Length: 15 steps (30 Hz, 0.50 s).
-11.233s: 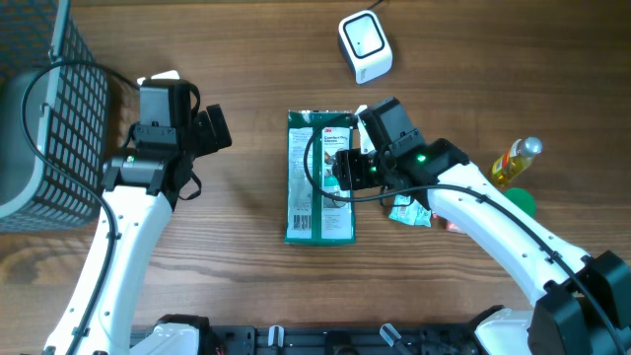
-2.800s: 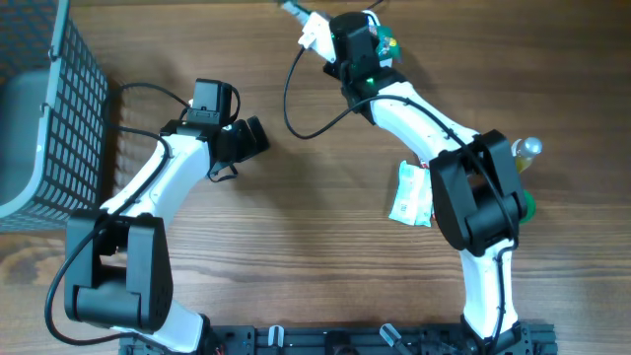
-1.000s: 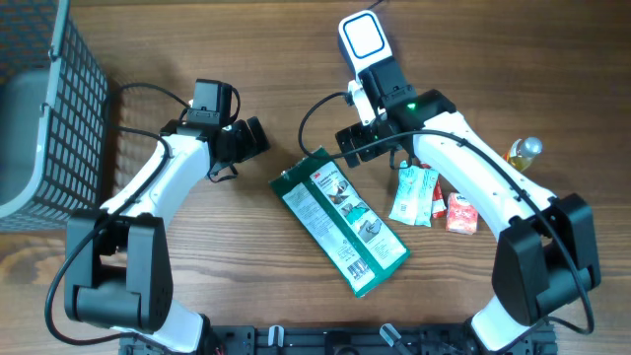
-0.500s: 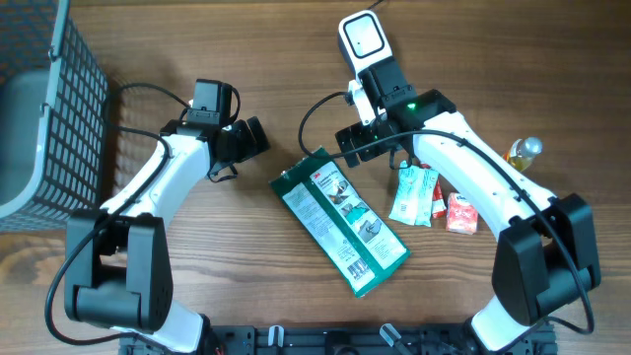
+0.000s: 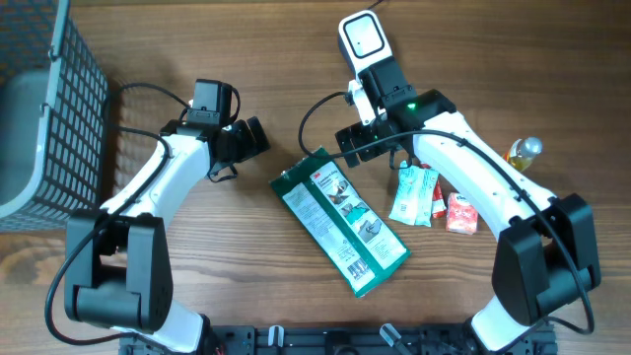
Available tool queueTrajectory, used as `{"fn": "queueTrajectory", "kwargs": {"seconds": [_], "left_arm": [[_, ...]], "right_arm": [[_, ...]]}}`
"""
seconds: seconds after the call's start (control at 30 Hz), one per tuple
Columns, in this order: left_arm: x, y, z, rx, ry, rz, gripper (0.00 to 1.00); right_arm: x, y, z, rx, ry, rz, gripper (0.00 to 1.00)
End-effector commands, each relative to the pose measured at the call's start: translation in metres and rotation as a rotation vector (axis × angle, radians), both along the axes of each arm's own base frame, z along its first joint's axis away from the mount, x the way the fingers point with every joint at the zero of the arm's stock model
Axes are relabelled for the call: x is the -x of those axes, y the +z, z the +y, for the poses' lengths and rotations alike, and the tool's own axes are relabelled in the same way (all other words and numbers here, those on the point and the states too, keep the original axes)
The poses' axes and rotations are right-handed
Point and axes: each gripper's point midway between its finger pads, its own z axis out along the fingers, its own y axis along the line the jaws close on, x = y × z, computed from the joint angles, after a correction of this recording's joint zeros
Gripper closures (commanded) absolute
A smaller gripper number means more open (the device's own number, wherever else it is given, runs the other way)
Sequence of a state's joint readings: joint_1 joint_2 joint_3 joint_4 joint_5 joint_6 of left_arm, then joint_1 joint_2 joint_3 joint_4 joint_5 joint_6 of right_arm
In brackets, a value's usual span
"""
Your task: Scan the item barcode
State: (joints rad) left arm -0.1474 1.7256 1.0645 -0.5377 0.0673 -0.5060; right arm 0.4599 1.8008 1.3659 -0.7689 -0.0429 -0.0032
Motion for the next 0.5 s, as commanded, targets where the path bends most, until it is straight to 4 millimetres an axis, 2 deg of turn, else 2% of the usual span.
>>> {"fn": "queueTrajectory", "kwargs": {"seconds": [0.0, 0.3, 0.4, 0.43, 0.47], "left_arm": [[0.0, 0.002, 0.004, -0.015, -0.002, -0.009, 0.0], [0.0, 0.002, 0.004, -0.016, -0.003, -0.009, 0.0], [0.0, 0.002, 0.004, -0.015, -0.002, -0.009, 0.0], [0.0, 0.002, 0.004, -0.016, -0.003, -0.009, 0.0], [0.0, 0.002, 0.004, -0.016, -0.003, -0.009, 0.0]], "right_arm": [[-0.006, 0.005, -0.001, 0.006, -0.021, -0.02, 0.0], [-0.006, 0.001, -0.001, 0.01, -0.018, -0.012, 0.0], [-0.007, 0.013, -0.001, -0.003, -0.018, -0.041, 0.0], [-0.006, 0.021, -0.001, -0.012, -0.018, -0.057, 0.0], [-0.006, 0.037, -0.001, -0.031, -0.017, -0.094, 0.0]]}}
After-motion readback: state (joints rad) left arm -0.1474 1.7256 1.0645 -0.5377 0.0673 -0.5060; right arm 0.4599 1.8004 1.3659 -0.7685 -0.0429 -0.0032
